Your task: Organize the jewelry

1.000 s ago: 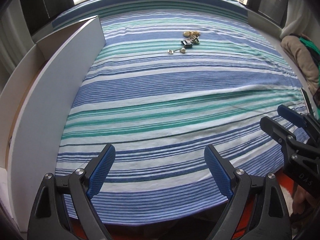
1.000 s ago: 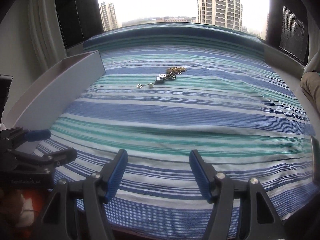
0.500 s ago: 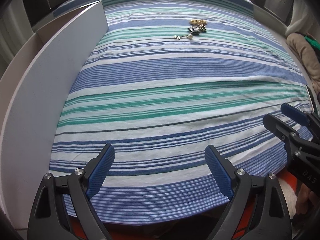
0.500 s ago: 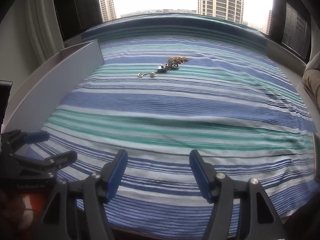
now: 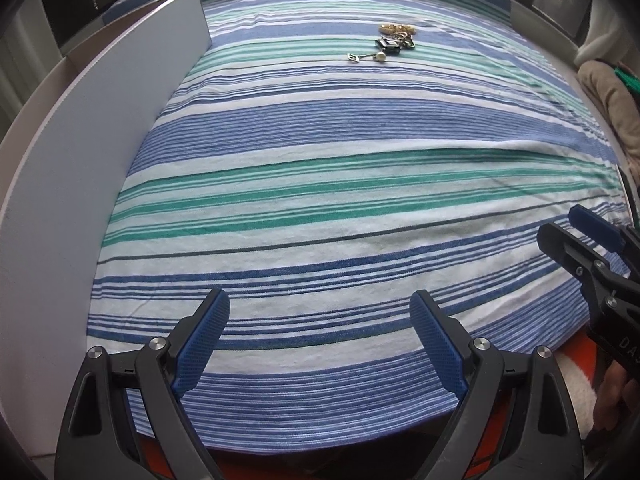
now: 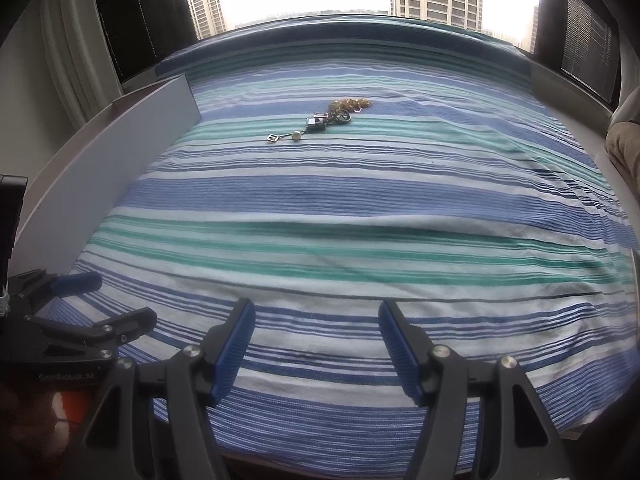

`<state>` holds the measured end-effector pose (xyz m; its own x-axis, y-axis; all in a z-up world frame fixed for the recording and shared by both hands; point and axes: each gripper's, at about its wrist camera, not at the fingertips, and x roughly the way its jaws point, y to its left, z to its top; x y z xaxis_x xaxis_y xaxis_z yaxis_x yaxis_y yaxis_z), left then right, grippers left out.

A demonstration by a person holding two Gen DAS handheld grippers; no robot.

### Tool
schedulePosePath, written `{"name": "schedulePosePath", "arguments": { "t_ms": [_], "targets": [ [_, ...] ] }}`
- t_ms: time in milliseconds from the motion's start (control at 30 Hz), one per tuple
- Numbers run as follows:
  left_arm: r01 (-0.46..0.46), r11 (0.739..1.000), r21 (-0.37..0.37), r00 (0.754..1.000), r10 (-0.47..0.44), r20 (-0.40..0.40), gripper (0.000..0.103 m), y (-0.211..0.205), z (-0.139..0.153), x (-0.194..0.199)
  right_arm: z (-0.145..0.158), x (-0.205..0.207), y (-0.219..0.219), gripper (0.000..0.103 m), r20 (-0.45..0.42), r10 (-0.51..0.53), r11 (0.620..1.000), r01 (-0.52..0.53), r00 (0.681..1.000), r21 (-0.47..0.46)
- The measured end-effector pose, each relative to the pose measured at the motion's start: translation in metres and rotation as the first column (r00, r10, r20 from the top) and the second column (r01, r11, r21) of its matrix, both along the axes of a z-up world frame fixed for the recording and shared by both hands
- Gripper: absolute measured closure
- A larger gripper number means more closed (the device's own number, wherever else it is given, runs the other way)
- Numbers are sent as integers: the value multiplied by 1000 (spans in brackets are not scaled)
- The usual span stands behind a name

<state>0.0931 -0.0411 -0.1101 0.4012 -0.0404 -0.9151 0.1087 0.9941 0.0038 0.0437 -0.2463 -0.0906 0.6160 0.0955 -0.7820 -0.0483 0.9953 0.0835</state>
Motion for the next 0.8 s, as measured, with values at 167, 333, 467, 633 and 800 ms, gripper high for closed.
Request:
{"name": "schedulePosePath", "arguments": {
  "t_ms": [167,333,467,633,800],
  "targets": [
    [6,1000,10,1000,-6,-16,11,-4,-4,1,0,0,-5,38,5,-6,1000,6,1000,15],
    [13,1000,21,1000,-13,-26,11,-8,-6,1,-3,0,-10,38,2,-12,999,12,1000,32],
    [16,1000,27,999,-15,-35,11,-11,-9,3,-4,-1,-13,38,2,-18,999,18,1000,42],
    [23,999,36,998,-21,-54,11,-15,-14,7,-5,-1,-19,38,0,-30,998,30,1000,54],
    [35,999,29,997,-33,-65,10,-17,-13,16,-8,-1,-25,38,-7,-41,997,41,999,67]
  ]
}}
